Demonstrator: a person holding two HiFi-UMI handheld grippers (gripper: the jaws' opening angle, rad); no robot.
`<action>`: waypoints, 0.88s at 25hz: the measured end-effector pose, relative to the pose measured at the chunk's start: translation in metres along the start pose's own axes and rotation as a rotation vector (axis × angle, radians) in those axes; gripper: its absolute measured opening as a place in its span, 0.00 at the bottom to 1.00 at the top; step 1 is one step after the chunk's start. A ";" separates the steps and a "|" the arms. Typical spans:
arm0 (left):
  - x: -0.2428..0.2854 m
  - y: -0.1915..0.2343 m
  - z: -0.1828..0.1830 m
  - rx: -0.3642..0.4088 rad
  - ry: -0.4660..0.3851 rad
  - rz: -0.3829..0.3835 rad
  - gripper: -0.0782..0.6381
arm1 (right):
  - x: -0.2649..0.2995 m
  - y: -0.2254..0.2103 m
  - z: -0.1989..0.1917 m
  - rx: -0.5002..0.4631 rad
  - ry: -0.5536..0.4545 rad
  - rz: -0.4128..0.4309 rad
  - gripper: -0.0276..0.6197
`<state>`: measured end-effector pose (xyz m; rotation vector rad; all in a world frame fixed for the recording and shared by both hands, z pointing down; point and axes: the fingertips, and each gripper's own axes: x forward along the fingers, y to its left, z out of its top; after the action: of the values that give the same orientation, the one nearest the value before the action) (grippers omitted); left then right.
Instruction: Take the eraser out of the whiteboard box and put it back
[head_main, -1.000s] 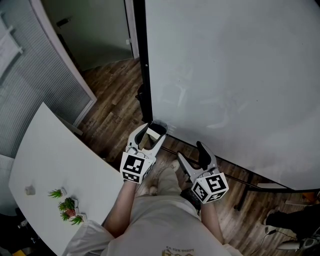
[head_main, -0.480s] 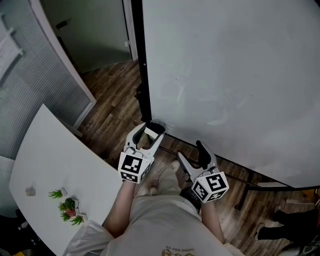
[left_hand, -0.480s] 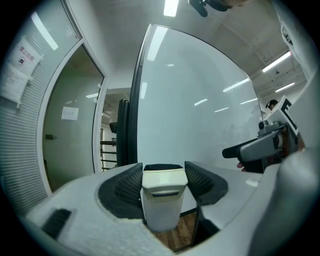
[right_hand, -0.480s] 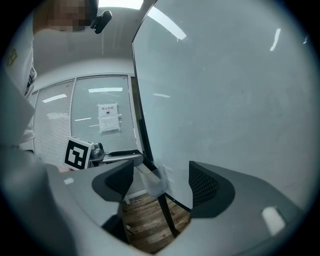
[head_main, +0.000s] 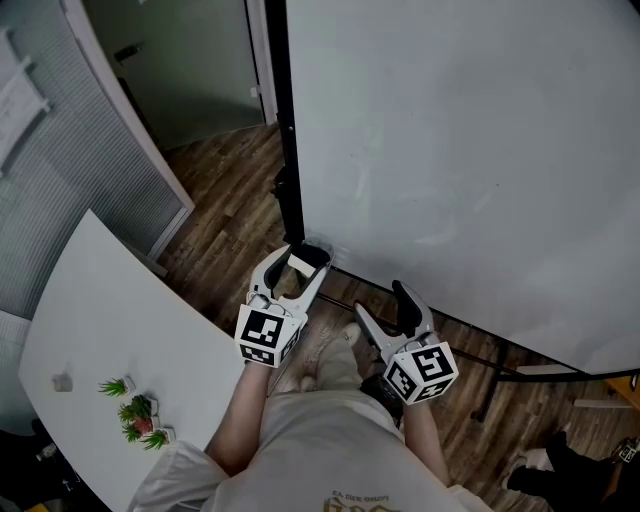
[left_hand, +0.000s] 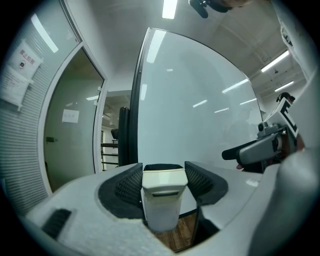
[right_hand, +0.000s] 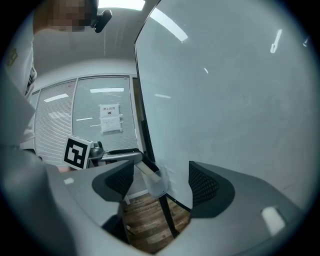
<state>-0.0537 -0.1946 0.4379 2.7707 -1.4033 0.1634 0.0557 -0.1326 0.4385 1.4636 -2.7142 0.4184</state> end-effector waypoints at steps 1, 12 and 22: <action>-0.001 0.000 0.002 0.002 -0.002 0.000 0.47 | 0.000 0.001 0.000 -0.001 0.000 0.001 0.57; -0.014 -0.003 0.016 0.013 -0.031 0.010 0.47 | -0.008 0.006 0.005 -0.014 -0.018 0.000 0.56; -0.028 -0.002 0.028 0.006 -0.070 0.016 0.47 | -0.013 0.014 0.009 -0.023 -0.054 -0.005 0.55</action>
<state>-0.0666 -0.1734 0.4076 2.7968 -1.4437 0.0721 0.0527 -0.1167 0.4244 1.4971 -2.7465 0.3516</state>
